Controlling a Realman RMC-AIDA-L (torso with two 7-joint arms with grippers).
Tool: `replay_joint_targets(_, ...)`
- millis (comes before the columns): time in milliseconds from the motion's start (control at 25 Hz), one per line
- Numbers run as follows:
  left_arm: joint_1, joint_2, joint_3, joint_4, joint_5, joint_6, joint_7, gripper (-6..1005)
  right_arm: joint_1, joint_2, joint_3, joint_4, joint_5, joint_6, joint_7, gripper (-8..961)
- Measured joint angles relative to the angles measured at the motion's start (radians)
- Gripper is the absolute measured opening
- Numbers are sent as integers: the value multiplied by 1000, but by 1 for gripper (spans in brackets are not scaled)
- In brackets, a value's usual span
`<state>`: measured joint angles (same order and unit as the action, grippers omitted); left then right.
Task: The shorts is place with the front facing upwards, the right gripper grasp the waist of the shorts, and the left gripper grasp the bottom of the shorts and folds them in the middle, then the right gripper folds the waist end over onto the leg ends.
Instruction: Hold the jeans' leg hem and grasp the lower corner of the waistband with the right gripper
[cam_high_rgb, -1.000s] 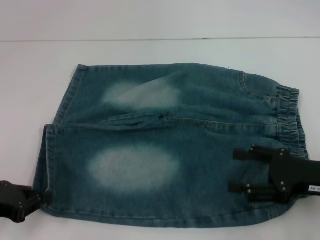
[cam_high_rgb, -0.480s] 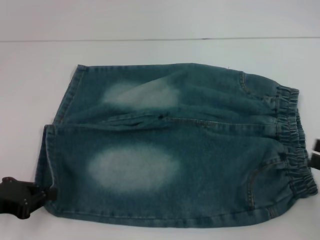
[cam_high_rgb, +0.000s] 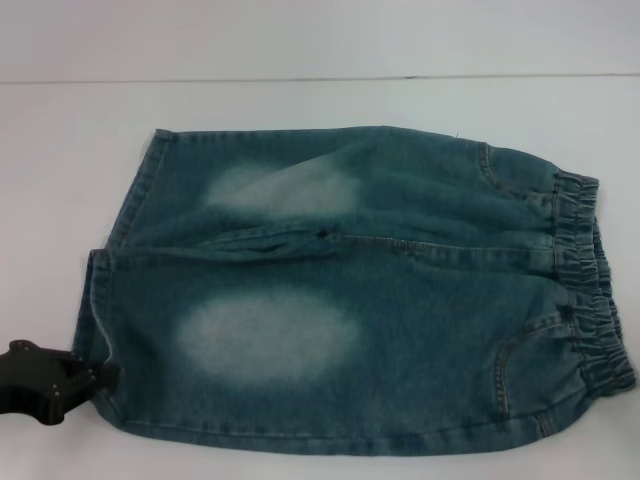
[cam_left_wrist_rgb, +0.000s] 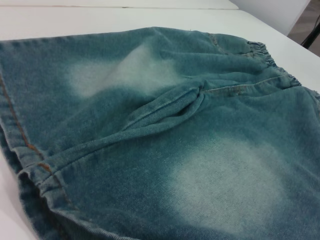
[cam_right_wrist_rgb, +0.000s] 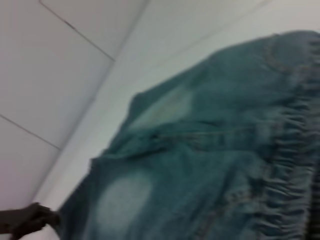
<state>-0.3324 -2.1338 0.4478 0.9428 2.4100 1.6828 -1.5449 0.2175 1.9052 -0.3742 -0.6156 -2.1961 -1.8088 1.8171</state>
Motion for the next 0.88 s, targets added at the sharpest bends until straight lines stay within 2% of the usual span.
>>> replay_joint_targets(400,-6,-5,20,-3,0,-2,1,49,10,3,8,-3,-22,87,16,917)
replay_joint_targets(640,-17,-5,24,-9,0,-3,2,49,29,15,0,1,-37,113,18,916)
replay_joint_targets(880,-18,-5,25,-10,0,-3,2,50,52,37,-1,-3,-101,135,18,916)
